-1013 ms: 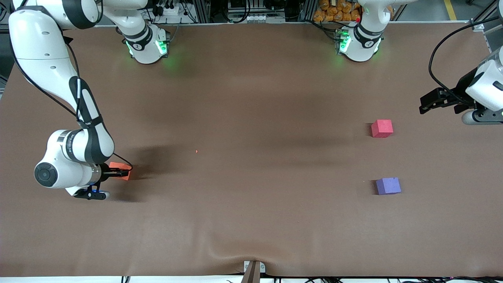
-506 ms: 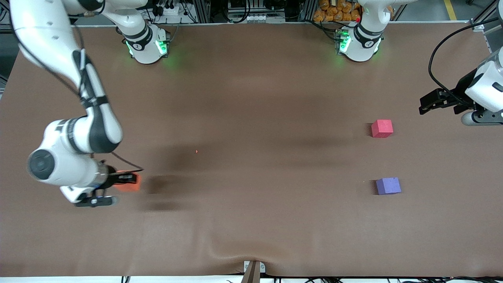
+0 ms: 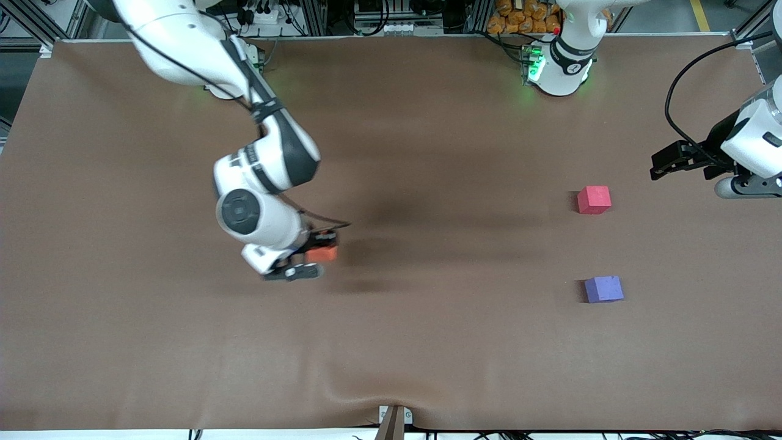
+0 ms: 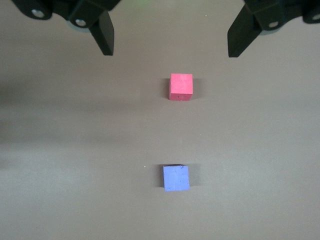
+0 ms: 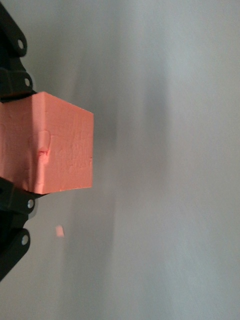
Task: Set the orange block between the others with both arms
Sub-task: 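Carry the orange block to the table middle and set it down, then open the right gripper and withdraw while the left gripper reaches out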
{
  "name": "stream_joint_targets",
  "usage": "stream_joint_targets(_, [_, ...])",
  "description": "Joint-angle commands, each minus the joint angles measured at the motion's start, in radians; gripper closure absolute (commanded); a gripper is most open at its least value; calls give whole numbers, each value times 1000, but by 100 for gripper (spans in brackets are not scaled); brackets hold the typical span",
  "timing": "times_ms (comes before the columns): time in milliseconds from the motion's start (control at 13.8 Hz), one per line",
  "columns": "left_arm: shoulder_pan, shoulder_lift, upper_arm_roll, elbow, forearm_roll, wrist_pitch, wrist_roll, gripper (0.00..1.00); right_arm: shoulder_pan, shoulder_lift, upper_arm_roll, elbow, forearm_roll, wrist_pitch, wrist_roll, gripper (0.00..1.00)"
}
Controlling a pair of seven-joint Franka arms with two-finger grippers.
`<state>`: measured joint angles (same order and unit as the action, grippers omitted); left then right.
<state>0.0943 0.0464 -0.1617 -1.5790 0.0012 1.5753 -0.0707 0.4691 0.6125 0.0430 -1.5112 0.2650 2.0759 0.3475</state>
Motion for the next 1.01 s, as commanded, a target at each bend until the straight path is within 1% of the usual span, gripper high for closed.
stream_joint_targets(0, [7, 3, -2, 7, 0, 6, 22, 0, 69, 38, -15, 3, 144, 55, 7, 55])
stream_joint_targets(72, [5, 4, -2, 7, 0, 6, 22, 0, 98, 55, -17, 3, 170, 81, 16, 51])
stream_joint_targets(217, [5, 4, -2, 7, 0, 6, 22, 0, 141, 81, -18, 3, 174, 160, 94, 37])
stream_joint_targets(289, [5, 4, -2, 7, 0, 6, 22, 0, 163, 87, -20, 3, 174, 170, 106, 33])
stream_joint_targets(434, [7, 4, -2, 7, 0, 8, 22, 0, 215, 102, -46, 5, 175, 181, 114, 24])
stream_joint_targets(506, [7, 4, -2, 7, 0, 8, 22, 0, 235, 108, -52, 3, 174, 196, 140, 14])
stream_joint_targets(579, [7, 4, -2, 7, 0, 8, 22, 0, 246, 112, -54, 3, 174, 208, 166, 0])
stream_joint_targets(723, [7, 4, -2, 7, 0, 8, 23, 0, 250, 109, -54, 3, 172, 211, 173, 0])
stream_joint_targets(940, [5, 4, -2, 4, 0, 9, 22, 0, 195, 50, -55, 5, 168, 185, 163, 0])
